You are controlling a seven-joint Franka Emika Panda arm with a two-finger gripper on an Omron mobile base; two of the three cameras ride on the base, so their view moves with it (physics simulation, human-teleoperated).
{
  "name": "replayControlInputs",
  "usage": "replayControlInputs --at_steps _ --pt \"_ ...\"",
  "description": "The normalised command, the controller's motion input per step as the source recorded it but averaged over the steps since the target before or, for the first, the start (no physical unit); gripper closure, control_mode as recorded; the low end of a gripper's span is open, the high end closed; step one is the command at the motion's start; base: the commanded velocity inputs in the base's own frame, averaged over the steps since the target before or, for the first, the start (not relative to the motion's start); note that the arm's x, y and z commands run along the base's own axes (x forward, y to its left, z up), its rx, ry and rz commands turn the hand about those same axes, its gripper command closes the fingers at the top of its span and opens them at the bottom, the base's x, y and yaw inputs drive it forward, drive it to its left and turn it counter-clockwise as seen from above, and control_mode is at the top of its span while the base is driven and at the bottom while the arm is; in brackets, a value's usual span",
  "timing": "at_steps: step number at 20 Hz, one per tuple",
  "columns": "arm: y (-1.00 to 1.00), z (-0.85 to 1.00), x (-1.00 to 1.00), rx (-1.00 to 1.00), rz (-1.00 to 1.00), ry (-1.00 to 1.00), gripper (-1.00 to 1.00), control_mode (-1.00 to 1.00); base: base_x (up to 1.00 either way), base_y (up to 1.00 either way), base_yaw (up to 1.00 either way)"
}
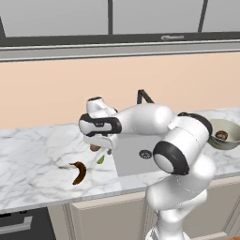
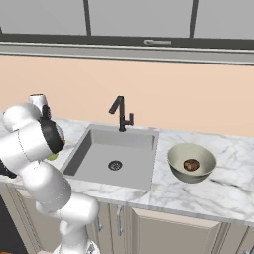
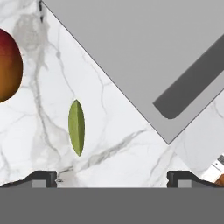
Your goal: There is a mixed pile of frozen fruits and vegetables on the counter. Locate all the frozen vegetables and place the items in a bowl on the counter. Take all the frozen fruits and defrost them in a running sink.
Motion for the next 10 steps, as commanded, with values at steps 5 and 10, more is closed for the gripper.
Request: replayControlInputs --at_steps 5,10 --pt "-0.01 -0.37 0.16 0.00 0.04 -0.10 -1.00 -1.00 0.00 0.00 0.00" --pt "0.06 -0.17 0.28 0.00 0.05 -0.02 -1.00 -1.00 0.00 0.00 0.00"
